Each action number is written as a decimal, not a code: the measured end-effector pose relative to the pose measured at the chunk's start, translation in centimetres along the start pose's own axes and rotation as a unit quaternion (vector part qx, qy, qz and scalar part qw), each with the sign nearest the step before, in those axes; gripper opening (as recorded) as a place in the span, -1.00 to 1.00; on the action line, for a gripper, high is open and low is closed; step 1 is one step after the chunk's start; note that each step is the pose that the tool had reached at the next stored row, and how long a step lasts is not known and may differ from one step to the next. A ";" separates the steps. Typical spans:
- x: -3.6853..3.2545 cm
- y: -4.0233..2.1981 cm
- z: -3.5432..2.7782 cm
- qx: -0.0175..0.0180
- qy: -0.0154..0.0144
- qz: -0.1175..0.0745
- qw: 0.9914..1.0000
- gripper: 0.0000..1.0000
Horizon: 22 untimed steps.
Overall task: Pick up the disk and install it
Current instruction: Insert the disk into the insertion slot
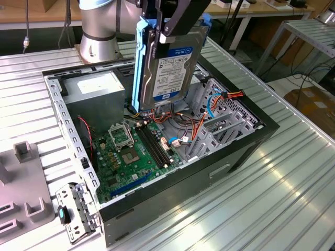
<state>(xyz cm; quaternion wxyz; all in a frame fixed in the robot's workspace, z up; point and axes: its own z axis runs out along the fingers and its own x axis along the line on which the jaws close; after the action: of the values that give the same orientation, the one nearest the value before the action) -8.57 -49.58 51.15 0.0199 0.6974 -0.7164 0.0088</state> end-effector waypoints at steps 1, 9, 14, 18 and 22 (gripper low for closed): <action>0.01 -0.25 0.02 0.000 0.000 0.000 1.000 -0.26; 1.71 -1.11 0.21 0.000 0.001 0.000 1.000 -0.26; 3.42 -1.43 0.39 0.000 0.001 0.000 1.000 -0.26; 4.50 -2.06 0.52 0.000 0.001 0.000 1.000 -0.26; 5.71 -6.24 0.86 0.000 0.002 0.000 1.000 -0.26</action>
<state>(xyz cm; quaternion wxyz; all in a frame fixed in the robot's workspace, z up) -2.50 -55.48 50.43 0.0210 0.6973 -0.7164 0.0100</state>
